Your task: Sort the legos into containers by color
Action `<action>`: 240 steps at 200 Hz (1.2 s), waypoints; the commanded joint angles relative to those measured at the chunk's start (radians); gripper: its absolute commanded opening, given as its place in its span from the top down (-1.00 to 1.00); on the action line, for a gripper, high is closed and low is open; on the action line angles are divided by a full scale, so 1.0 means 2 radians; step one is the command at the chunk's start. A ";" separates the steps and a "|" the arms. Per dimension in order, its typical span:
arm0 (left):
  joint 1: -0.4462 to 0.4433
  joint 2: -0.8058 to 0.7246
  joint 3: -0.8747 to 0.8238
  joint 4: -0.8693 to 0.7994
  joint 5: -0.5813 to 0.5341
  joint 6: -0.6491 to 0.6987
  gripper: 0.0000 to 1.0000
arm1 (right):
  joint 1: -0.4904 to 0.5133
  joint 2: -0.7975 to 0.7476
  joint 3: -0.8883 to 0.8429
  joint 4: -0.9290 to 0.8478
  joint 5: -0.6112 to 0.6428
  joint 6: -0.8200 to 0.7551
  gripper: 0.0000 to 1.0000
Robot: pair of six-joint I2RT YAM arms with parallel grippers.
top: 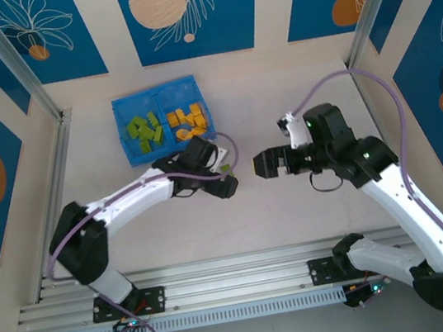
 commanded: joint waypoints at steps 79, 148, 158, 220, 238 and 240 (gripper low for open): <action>0.002 0.152 0.087 -0.044 0.005 0.077 -0.26 | -0.007 -0.025 -0.038 -0.048 0.004 0.038 -0.99; 0.002 0.135 0.055 -0.033 -0.012 0.085 0.32 | -0.012 -0.003 -0.033 -0.040 0.011 0.049 -0.99; 0.003 0.119 0.053 -0.028 -0.009 0.081 0.33 | -0.012 -0.002 -0.030 -0.038 0.010 0.051 -0.99; 0.093 -0.031 0.072 -0.016 -0.012 0.039 0.39 | -0.014 0.007 -0.018 -0.022 0.024 0.069 -1.00; 0.144 -0.040 0.100 -0.022 -0.026 0.037 0.38 | -0.016 0.012 -0.018 -0.017 0.023 0.072 -1.00; 0.148 -0.039 0.104 -0.023 -0.029 0.038 0.39 | -0.016 0.013 -0.017 -0.017 0.023 0.072 -1.00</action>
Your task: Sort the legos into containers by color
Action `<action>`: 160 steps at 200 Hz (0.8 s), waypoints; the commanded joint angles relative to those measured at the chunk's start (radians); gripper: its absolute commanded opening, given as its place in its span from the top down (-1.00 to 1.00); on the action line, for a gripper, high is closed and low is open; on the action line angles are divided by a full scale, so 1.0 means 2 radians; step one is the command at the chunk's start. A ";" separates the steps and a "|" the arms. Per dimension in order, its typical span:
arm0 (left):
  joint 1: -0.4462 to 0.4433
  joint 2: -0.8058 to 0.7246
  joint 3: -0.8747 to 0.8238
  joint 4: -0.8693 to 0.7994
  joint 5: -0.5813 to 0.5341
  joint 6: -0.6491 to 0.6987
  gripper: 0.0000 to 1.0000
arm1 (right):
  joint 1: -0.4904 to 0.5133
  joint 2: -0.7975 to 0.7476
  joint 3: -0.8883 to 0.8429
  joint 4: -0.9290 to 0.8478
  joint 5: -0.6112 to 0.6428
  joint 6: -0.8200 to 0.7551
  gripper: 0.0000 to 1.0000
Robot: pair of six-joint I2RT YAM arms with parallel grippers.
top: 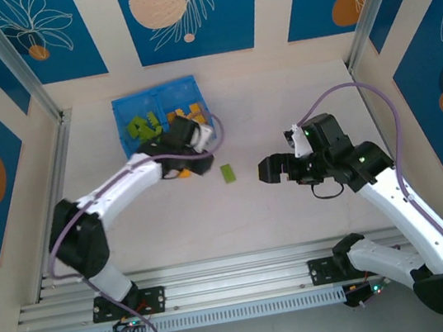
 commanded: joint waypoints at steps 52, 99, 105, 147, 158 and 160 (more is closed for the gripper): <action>0.178 0.083 0.168 -0.058 -0.064 -0.003 0.37 | -0.005 0.012 0.017 0.009 -0.002 0.022 -1.00; 0.233 0.202 0.277 -0.104 -0.115 -0.032 0.36 | -0.005 0.007 0.019 -0.001 -0.005 0.032 -0.99; 0.234 0.214 0.290 -0.113 -0.116 -0.028 0.34 | -0.005 0.007 0.020 -0.002 -0.004 0.034 -0.99; 0.234 0.247 0.310 -0.126 -0.123 -0.028 0.06 | -0.005 0.004 0.020 0.001 -0.006 0.044 -0.99; 0.233 0.245 0.308 -0.123 -0.116 -0.030 -0.02 | -0.005 0.004 0.018 0.003 -0.004 0.046 -0.99; 0.233 0.244 0.307 -0.122 -0.115 -0.030 -0.04 | -0.005 0.004 0.017 0.003 -0.005 0.047 -0.99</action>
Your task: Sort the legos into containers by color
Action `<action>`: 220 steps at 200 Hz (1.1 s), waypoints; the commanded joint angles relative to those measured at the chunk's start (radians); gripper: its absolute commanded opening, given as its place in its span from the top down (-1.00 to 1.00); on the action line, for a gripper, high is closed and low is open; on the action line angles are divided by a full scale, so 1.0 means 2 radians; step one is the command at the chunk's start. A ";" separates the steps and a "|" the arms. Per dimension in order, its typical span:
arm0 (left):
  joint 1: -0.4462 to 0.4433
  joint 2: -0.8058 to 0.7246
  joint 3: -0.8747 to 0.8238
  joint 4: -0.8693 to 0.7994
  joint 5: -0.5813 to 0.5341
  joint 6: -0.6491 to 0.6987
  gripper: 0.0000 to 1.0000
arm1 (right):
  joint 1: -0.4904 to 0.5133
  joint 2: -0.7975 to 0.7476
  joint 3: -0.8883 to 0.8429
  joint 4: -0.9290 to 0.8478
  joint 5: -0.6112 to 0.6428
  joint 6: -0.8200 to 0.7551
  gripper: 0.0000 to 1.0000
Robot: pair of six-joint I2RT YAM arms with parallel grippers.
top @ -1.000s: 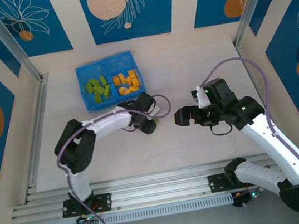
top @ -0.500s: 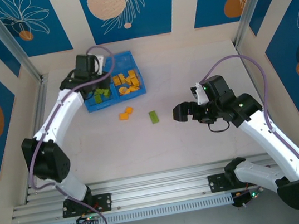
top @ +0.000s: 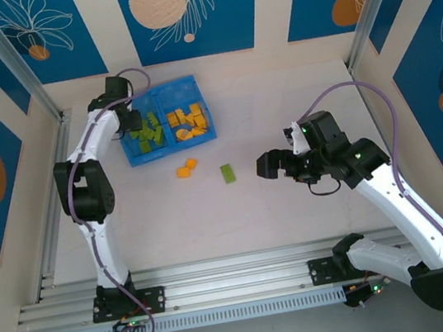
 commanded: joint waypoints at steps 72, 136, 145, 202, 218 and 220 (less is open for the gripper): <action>-0.017 -0.119 -0.039 0.020 0.067 -0.031 -0.11 | -0.002 0.010 0.008 0.011 -0.003 0.017 -0.98; -0.083 -0.357 -0.218 0.061 0.182 0.029 -0.16 | 0.060 0.120 0.059 0.056 0.029 -0.005 -0.92; -0.095 -0.397 -0.254 0.067 0.191 0.049 -0.17 | 0.077 0.151 0.077 0.066 0.038 -0.007 -0.92; -0.141 -0.623 -0.433 0.026 0.236 0.237 -0.40 | 0.144 0.387 0.232 0.089 0.099 0.094 -0.82; -0.141 -0.674 -0.468 -0.010 0.278 0.315 -0.55 | 0.151 0.451 0.277 0.087 0.097 0.136 -0.81; -0.141 -0.680 -0.472 -0.014 0.281 0.322 -0.57 | 0.152 0.461 0.286 0.085 0.098 0.138 -0.81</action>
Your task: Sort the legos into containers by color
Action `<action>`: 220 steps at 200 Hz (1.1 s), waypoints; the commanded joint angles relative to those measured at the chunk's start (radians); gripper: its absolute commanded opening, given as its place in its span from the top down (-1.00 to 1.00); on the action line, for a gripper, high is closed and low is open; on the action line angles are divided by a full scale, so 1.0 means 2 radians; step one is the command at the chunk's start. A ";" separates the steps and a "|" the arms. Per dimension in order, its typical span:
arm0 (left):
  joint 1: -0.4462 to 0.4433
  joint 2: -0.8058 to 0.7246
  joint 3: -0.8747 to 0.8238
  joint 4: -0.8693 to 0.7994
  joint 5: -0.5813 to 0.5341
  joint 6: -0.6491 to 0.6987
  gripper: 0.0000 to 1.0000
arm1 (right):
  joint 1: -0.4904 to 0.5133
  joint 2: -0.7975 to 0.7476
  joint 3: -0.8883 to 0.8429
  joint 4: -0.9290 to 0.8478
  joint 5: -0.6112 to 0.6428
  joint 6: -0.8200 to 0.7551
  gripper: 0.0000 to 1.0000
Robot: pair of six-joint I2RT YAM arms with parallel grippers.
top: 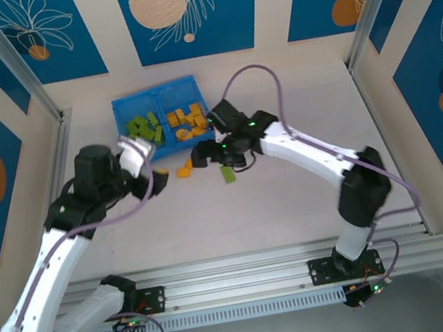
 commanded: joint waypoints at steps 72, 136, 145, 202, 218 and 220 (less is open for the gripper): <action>-0.002 -0.182 -0.111 -0.138 0.118 0.294 -0.99 | 0.055 0.337 0.361 -0.138 0.154 0.084 -0.82; -0.002 -0.189 -0.139 -0.112 0.140 0.306 -1.00 | 0.079 0.432 0.452 -0.157 0.215 0.056 -0.50; -0.003 -0.188 -0.141 -0.107 0.140 0.306 -1.00 | 0.079 0.437 0.455 -0.157 0.215 0.057 -0.44; -0.003 -0.193 -0.148 -0.098 0.137 0.305 -1.00 | 0.079 0.465 0.460 -0.140 0.202 0.035 -0.18; -0.003 -0.196 -0.150 -0.096 0.137 0.304 -0.99 | 0.078 0.466 0.461 -0.150 0.197 0.036 -0.06; -0.003 -0.197 -0.150 -0.096 0.137 0.304 -0.99 | 0.079 0.466 0.462 -0.152 0.197 0.035 -0.04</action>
